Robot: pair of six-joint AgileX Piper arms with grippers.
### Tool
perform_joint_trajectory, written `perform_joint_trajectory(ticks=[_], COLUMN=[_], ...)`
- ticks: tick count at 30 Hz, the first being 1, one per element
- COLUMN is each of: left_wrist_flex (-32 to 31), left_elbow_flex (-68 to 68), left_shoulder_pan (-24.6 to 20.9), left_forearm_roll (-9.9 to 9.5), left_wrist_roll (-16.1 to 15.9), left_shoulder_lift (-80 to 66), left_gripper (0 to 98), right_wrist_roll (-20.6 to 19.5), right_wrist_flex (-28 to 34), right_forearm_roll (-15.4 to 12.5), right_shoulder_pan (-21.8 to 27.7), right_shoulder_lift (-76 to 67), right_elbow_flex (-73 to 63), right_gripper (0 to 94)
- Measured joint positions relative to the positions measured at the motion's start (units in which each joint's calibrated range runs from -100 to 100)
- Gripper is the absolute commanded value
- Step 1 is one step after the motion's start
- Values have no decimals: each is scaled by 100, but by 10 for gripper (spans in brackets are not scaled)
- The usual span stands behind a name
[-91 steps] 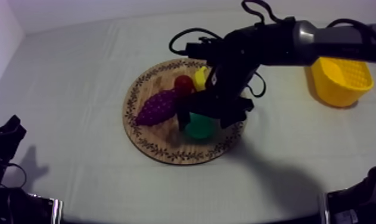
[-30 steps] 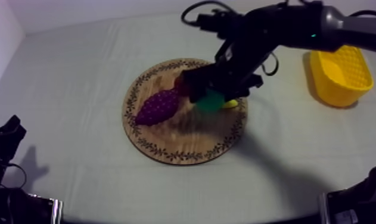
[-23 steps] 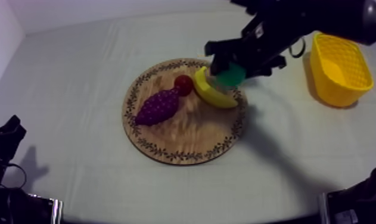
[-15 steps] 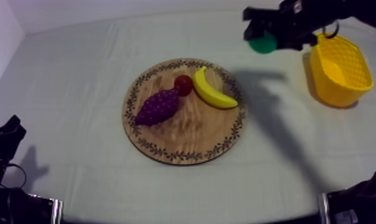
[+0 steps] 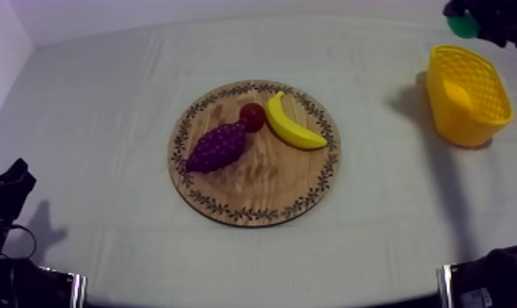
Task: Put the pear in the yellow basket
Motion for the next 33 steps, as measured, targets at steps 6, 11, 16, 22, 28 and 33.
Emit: perform_joint_trajectory(ticks=[6, 11, 16, 22, 28, 33], left_wrist_flex=[0, 0, 0, 0, 0, 0], left_elbow_flex=[0, 0, 0, 0, 0, 0], left_shoulder_pan=[0, 0, 0, 0, 0, 0], left_forearm_roll=[0, 0, 0, 0, 0, 0], left_wrist_roll=[0, 0, 0, 0, 0, 0], left_shoulder_lift=[0, 0, 0, 0, 0, 0], left_gripper=[1, 1, 1, 1, 1, 1], right_wrist_roll=[-63, -126, -318, -482, -560, -552], right_wrist_flex=[-94, -141, -269, -417, -548, -572], right_forearm_roll=[229, 319, 545, 702, 754, 754], right_shoulder_pan=[415, 467, 516, 633, 691, 710], right_shoulder_lift=[257, 581, 967, 1329, 1545, 1633], right_elbow_flex=[343, 598, 737, 817, 839, 839], right_gripper=[452, 449, 445, 438, 482, 587])
